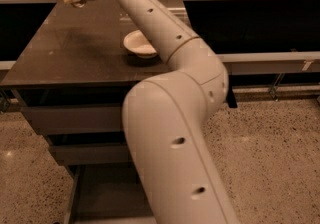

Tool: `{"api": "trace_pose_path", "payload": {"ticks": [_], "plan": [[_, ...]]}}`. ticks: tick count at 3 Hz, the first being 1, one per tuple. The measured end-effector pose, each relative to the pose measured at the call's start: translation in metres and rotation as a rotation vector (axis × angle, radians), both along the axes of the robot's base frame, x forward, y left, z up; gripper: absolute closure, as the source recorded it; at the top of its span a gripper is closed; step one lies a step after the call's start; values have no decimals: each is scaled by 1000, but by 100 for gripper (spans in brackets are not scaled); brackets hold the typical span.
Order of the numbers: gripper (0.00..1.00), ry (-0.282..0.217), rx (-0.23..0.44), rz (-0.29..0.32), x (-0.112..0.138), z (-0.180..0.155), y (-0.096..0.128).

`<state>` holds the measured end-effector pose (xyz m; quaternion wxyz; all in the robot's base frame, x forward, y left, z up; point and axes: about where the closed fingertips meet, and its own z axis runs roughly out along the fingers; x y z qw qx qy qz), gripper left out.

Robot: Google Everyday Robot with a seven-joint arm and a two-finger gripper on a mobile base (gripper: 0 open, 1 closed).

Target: Place redbull can into bottom drawer

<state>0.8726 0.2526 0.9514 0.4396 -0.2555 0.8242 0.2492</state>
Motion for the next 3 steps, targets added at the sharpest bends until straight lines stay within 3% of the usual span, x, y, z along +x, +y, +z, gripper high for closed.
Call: {"api": "trace_pose_path", "payload": {"ticks": [1,2,3], "plan": [[100,-190,127,44,-44,105,-56],[100,-285,172,53,-80,155,-84],[100,-280,170,58,-81,154,-83]]}}
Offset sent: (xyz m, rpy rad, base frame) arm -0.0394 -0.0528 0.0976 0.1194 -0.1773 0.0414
